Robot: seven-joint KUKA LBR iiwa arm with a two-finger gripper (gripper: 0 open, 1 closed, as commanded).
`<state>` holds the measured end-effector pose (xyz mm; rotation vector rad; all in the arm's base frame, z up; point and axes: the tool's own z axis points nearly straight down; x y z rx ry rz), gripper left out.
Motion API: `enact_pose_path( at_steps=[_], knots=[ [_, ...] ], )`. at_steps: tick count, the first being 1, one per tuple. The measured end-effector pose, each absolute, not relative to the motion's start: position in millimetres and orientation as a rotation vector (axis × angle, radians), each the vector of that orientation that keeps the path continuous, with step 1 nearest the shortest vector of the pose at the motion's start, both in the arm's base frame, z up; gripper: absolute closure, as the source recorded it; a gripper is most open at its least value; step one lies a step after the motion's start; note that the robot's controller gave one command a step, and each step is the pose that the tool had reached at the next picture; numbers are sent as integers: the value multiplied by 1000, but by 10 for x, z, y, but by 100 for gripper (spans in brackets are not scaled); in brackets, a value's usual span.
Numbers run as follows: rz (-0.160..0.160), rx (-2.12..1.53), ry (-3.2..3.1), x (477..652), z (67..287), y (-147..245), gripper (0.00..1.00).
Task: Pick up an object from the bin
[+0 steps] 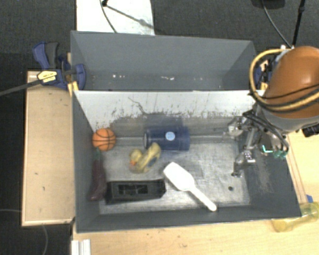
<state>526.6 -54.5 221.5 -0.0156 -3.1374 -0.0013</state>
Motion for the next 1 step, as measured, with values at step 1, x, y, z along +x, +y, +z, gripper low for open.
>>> enact_pose_path(
  at_steps=[1],
  knots=[
    [0,-13,-3145,5282,2249,-544,0]
  ],
)
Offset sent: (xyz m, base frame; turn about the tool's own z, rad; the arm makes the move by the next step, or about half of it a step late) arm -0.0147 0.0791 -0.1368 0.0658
